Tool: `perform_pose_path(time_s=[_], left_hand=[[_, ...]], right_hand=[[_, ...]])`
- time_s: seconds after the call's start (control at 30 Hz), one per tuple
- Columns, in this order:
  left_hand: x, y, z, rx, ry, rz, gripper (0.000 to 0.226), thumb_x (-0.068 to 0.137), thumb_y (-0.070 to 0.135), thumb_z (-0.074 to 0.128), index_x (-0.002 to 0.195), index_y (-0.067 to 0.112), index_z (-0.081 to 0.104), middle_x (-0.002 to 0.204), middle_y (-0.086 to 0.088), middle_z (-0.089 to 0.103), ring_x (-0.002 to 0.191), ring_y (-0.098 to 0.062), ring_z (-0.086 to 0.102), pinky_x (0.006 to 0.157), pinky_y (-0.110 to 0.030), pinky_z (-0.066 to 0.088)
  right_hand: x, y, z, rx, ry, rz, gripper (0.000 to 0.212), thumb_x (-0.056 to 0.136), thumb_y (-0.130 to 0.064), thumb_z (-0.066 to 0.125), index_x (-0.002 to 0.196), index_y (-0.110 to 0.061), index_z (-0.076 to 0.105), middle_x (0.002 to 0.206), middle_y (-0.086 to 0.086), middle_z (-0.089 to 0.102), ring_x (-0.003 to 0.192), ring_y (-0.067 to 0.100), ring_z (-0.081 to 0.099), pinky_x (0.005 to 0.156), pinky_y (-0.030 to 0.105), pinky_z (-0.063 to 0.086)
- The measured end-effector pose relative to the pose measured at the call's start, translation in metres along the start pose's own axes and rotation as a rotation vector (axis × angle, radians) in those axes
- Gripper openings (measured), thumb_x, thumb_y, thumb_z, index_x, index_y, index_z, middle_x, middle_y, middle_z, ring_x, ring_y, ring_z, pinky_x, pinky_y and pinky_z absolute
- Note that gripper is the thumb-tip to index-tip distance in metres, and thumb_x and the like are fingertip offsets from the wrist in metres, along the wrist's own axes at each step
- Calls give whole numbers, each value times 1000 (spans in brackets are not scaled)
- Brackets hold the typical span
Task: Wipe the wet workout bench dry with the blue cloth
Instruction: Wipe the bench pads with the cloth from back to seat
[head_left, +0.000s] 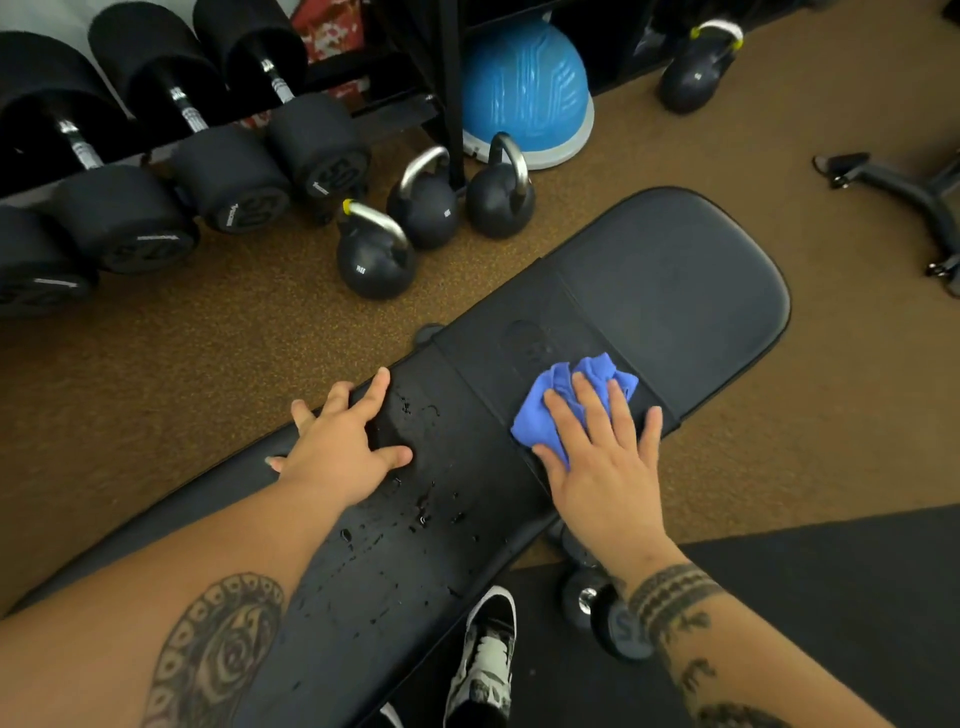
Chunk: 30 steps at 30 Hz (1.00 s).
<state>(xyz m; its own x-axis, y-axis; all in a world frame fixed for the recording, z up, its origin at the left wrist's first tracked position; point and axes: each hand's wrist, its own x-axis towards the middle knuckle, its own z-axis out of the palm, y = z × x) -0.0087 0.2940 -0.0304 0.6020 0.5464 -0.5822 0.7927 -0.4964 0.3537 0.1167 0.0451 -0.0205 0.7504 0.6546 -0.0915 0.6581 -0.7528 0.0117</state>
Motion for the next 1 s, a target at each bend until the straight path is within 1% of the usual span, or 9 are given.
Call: perform_pose_path(time_s=[0.17,0.3,0.4,0.53,0.67,0.77,0.87,0.93,1.0], left_hand=[[0,-1,2,9,0,-2,97,83,57,69,144,66,-5,165,15,2,151,-37,-10,100,-84,18],[3,-4,4,12,2,8,97,82,59,70,143,68,-6,165,15,1,151,-38,-10,99,-85,17],[3,-3,4,11,2,-1,97,82,59,69,143,68,-6,166,14,1,151,-37,-10,99,-85,16],[3,-3,4,26,2,-15,97,82,59,70,143,68,-5,165,15,1,151,-37,-10,99,-85,17],[1,-2,2,22,-27,-16,99,81,59,70,144,67,-6,166,13,-1,150,-39,-11,103,-82,17],[1,-5,-3,-58,-78,-5,92,88,41,68,148,62,2,167,11,-1,150,-39,-12,111,-73,18],[-5,-9,-13,-289,93,19,56,97,31,57,148,43,39,166,4,17,152,-31,12,120,-52,20],[-20,-9,-19,-578,329,24,32,99,31,53,130,35,62,149,-1,51,134,-21,48,114,-42,34],[-38,-4,-25,-989,359,-22,22,99,32,50,109,32,70,120,-2,70,103,-18,66,99,-45,51]], right_hand=[[79,-25,-2,123,80,189,63,100,-52,37,155,-23,29,165,10,22,151,43,9,117,66,8],[144,-54,-7,148,81,193,61,103,-49,35,157,-24,25,167,7,14,151,46,-3,117,66,0],[143,-60,-4,94,104,102,60,103,-47,36,156,-23,27,165,5,21,150,48,3,118,66,4],[95,-59,7,56,64,-164,58,102,-44,38,155,-21,32,162,3,30,151,44,12,119,63,13],[27,-83,6,195,-60,-206,56,101,-46,30,150,-22,41,158,0,39,151,38,19,120,57,20],[-5,-104,-15,542,-145,-165,55,101,-50,27,149,-27,43,149,1,50,139,29,44,111,45,36],[-9,-119,-34,1093,-241,79,42,104,-41,40,144,-31,48,140,-5,53,125,12,52,110,39,40],[0,-131,-46,1441,-259,345,40,100,-47,44,133,-27,56,128,-8,62,119,8,58,110,41,43],[9,-145,-56,1676,-248,559,50,94,-54,46,137,-28,54,130,-4,64,119,14,61,108,44,46]])
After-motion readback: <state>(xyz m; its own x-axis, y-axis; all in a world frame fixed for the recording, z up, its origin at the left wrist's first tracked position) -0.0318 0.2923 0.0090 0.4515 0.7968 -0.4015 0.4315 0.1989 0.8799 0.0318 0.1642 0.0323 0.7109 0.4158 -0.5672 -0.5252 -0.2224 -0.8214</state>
